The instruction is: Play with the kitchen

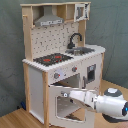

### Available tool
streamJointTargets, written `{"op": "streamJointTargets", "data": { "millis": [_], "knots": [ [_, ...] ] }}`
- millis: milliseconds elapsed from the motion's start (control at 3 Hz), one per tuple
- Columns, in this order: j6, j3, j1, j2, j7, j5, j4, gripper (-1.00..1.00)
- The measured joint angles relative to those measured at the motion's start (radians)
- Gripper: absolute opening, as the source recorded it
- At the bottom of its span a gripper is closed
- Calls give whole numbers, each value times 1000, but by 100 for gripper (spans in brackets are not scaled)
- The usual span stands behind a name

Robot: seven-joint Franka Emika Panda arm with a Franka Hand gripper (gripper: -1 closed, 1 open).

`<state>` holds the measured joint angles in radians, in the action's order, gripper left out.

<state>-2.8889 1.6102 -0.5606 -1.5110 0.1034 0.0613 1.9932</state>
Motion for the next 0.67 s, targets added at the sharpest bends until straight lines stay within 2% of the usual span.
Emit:
{"op": "streamJointTargets", "data": {
  "millis": [667],
  "knots": [
    [-3,21,65,1,-166,0,124,100]
  ]
}}
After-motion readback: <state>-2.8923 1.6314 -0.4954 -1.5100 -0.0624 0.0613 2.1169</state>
